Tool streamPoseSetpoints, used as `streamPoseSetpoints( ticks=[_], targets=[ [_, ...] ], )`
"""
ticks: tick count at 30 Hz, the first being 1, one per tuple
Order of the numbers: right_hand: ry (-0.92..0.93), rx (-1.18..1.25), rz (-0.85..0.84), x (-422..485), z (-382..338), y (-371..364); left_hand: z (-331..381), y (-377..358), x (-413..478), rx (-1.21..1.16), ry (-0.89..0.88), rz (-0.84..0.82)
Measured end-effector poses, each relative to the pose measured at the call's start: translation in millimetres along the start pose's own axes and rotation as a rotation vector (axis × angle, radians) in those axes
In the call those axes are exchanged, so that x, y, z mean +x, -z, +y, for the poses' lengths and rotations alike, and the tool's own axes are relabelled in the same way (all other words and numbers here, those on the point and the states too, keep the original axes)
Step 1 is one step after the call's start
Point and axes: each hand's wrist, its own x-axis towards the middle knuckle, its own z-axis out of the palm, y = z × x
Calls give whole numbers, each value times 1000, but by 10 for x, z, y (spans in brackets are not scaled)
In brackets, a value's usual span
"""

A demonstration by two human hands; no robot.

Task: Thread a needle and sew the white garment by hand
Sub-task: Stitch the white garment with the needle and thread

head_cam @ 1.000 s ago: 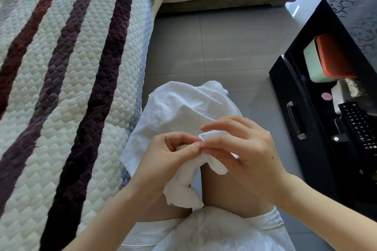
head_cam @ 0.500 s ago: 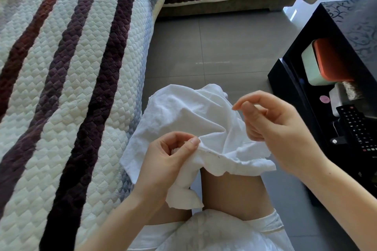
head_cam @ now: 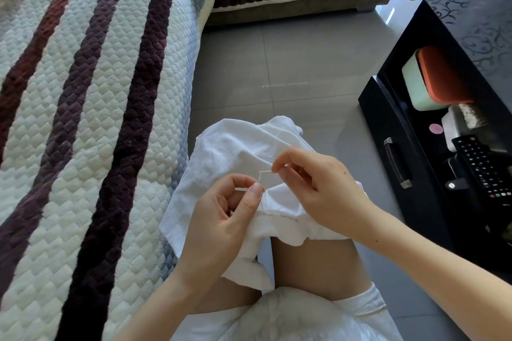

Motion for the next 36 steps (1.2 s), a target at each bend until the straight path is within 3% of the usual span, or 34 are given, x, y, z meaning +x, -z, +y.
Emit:
streamPoseSetpoints(
  ticks=[9,15,19,22,25,28,32,36],
  targets=[
    [-32,61,-15,70,49,-19,28,17,0,15,-2,-32],
    [-116,289,19,85,84,73,12,30,23,11,1,-4],
    [-8,85,2,105,104,-38,6,30,4,39,-18,-76],
    [49,38,-130,101,137,-38,28,32,0,40,-26,-87],
    [-68,266,-360,94,123,57,12,51,1,39,-27,-65],
    [-162,639,-480,39,64,154,2,59,2,53,-24,-55],
    [-212,1064,-491,1,-25,177,3,46,0,61,-24,-68],
    [-219,1117,-372,-7,-90,138,20,33,-16,94,-5,-73]
  ],
)
